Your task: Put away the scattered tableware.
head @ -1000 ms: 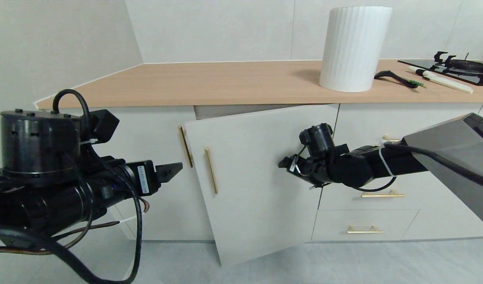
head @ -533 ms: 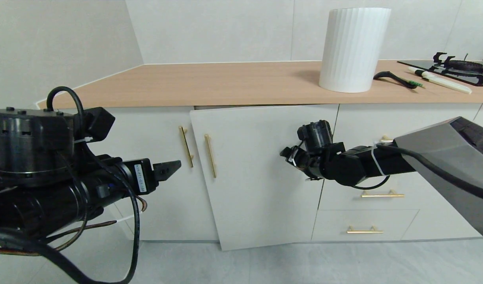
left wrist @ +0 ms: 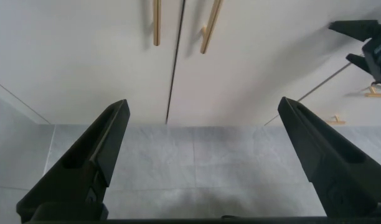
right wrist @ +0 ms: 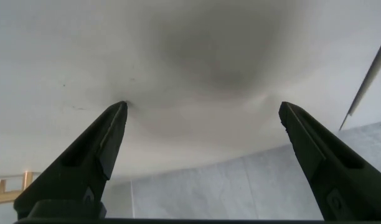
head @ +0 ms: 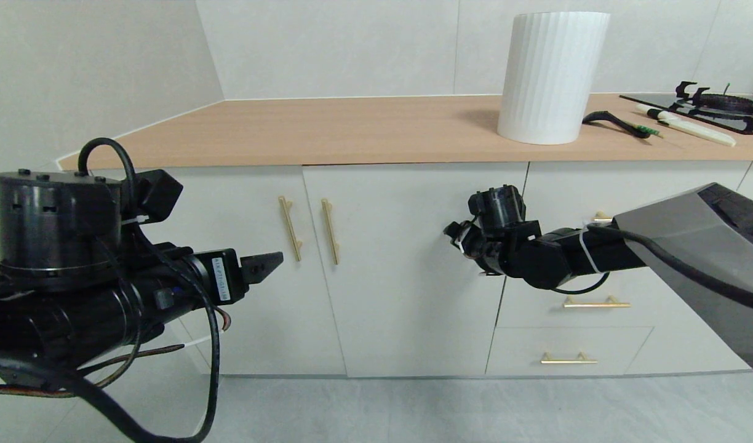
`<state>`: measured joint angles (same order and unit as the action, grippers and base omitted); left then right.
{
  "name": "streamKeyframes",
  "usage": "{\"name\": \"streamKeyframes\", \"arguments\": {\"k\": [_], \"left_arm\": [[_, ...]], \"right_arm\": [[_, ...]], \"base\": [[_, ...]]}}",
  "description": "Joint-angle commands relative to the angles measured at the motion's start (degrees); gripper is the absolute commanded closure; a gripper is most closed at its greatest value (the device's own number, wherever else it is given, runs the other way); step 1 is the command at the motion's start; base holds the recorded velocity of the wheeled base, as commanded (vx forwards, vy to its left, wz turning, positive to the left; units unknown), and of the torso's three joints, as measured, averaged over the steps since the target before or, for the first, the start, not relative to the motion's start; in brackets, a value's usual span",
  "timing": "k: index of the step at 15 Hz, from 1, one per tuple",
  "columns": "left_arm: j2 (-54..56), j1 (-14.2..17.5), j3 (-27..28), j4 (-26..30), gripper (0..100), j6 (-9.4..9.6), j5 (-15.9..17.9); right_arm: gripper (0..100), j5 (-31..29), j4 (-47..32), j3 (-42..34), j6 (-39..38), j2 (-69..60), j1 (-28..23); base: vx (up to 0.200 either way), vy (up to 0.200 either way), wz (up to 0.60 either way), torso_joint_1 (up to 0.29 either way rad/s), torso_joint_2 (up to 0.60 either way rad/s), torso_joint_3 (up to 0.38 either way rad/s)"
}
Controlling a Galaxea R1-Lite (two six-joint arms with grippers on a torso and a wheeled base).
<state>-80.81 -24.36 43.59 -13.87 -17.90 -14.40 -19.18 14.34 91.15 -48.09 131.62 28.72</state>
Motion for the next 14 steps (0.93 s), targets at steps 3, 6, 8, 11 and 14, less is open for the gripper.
{"name": "streamKeyframes", "arguments": {"k": [3,6,8,11,14], "left_arm": [[-0.22,0.01,0.0,-0.01,0,-0.03,-0.02],[-0.22,0.01,0.0,-0.01,0,-0.03,-0.02],[-0.22,0.01,0.0,-0.01,0,0.05,-0.02],[-0.14,0.01,0.09,-0.01,0,1.81,-0.02],[0.92,0.01,-0.35,0.34,0,2.95,-0.28]], "right_arm": [[0,-1.3,-0.01,1.05,0.02,0.3,-0.68],[0,-1.3,-0.01,1.14,0.1,0.74,-1.3],[0,-1.3,-0.19,0.78,0.1,-0.05,-1.3],[0,-1.3,-0.36,-6.25,0.81,-8.4,-0.95],[0,-1.3,-0.27,-17.23,4.5,-22.99,-2.0]], "base": [[0.0,0.0,0.0,0.0,0.0,0.0],[0.0,0.0,0.0,0.0,0.0,0.0],[0.0,0.0,0.0,0.0,0.0,0.0],[0.0,0.0,0.0,0.0,0.0,0.0],[0.0,0.0,0.0,0.0,0.0,0.0]]}}
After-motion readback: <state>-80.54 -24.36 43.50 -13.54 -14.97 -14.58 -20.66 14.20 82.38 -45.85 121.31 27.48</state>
